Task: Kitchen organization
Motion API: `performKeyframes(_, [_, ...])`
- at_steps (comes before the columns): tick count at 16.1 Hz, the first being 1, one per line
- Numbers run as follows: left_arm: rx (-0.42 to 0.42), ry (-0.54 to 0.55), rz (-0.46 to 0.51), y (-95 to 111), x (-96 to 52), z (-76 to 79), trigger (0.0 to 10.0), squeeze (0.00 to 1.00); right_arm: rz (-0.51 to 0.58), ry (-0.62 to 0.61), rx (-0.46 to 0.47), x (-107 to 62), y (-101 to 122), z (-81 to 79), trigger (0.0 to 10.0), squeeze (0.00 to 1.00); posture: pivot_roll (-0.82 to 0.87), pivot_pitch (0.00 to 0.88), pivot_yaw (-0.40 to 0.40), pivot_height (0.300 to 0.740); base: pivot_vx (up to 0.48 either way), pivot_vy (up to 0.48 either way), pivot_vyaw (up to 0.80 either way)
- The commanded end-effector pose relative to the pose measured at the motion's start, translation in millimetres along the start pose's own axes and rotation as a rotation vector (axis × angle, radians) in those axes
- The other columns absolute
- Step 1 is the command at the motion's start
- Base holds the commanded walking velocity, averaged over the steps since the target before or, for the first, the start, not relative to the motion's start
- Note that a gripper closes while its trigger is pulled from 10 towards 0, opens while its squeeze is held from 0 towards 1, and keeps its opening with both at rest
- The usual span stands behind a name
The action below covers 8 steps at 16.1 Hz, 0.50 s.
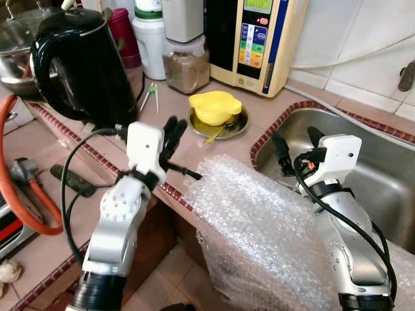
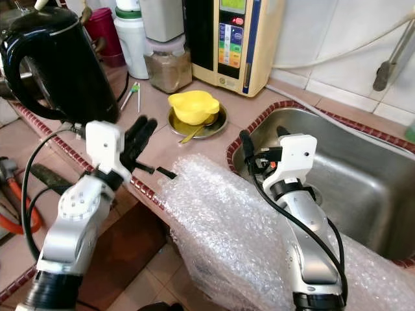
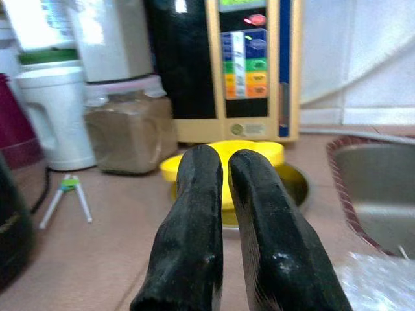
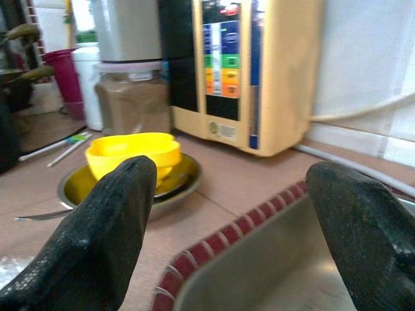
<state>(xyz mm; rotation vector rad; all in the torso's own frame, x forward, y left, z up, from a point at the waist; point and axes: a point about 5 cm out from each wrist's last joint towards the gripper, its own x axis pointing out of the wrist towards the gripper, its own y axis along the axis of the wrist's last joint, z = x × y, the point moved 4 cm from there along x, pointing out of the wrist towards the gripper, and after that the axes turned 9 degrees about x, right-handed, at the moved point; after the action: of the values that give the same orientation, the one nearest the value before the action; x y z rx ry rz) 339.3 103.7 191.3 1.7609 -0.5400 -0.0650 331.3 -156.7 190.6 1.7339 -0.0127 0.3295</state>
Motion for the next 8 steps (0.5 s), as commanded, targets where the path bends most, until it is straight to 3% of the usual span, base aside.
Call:
performKeyframes(1, [0.025, -0.007, 0.021, 8.1, 0.9, 2.7, 10.0, 0.00, 0.004, -0.007, -0.005, -1.9, 3.1, 2.5, 10.0, 0.00, 0.00, 0.064, 0.037, 0.740, 0.000, 0.000, -0.77])
performKeyframes(3, [0.021, 0.037, -0.006, 5.6, -0.2, -1.2, 10.0, 0.00, 0.003, -0.014, -0.002, -1.7, 2.5, 3.2, 10.0, 0.00, -0.01, 0.068, 0.035, 0.740, 0.000, 0.000, -0.75])
performKeyframes(7, [-0.030, 0.059, -0.088, -4.3, -1.9, -3.9, 10.0, 0.00, 0.003, -0.015, 0.013, -0.9, 2.8, 0.1, 10.0, 0.00, -0.02, 0.082, 0.045, 0.740, 0.000, 0.000, 0.00])
performKeyframes(8, [-0.028, 0.051, -0.091, -4.7, -1.5, -3.3, 10.0, 0.00, 0.002, -0.016, 0.013, -1.7, 2.0, -0.7, 10.0, 0.00, -0.02, 0.083, 0.046, 0.740, 0.000, 0.000, -0.73])
